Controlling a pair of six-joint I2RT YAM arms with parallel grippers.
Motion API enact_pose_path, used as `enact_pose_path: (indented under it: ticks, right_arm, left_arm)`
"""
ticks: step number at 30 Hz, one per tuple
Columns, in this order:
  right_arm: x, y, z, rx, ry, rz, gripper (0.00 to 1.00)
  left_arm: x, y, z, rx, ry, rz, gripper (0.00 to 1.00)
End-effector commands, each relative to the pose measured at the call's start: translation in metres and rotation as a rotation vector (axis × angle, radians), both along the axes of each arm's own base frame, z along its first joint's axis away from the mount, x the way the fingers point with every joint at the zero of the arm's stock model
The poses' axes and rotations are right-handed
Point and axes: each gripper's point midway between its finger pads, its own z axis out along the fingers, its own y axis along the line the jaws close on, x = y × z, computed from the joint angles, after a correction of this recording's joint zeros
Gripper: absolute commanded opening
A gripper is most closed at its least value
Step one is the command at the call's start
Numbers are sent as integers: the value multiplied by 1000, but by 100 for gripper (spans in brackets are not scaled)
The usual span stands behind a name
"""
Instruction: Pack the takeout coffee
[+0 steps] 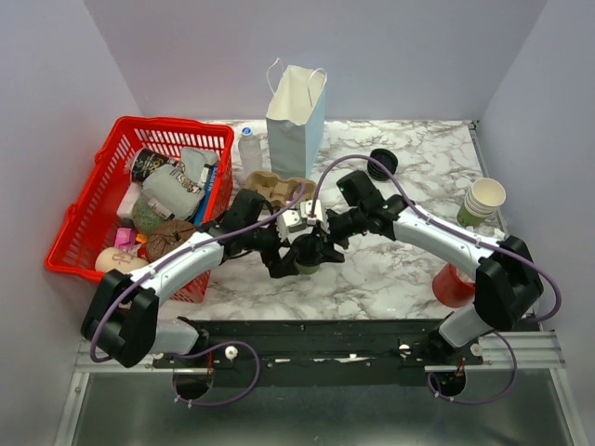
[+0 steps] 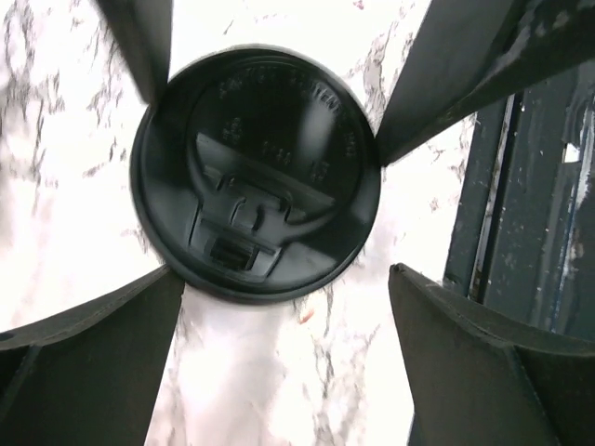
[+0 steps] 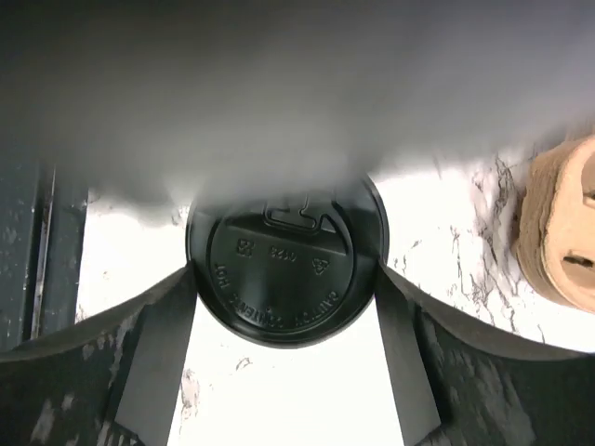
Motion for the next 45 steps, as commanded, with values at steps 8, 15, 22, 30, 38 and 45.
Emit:
enact_pose_path:
  ticks: [8,15,22,30,38,45]
  right_arm:
    - [-7,-42,-30,-123,215,-97,100]
    - [-3,-41,-29,-127,204,-82,100]
    - [-2,-43,-25,-131,191,-88,100]
    - [-1,-58,-28,-162,212,-138,100]
    - [43,-57,19,106,559,-396,92]
    - [69,-32,22,204,735,-453,89]
  left_arm:
    - [8,10,55,-116,-3,74,99]
    - [35,16,54,-106,3,218,99]
    - [69,21,63,-113,-23,377,98]
    - [79,17,65,-122,2,398,97]
    - [87,14,67,-148,188,558,92]
    - [80,13,51,-132,272,577,87]
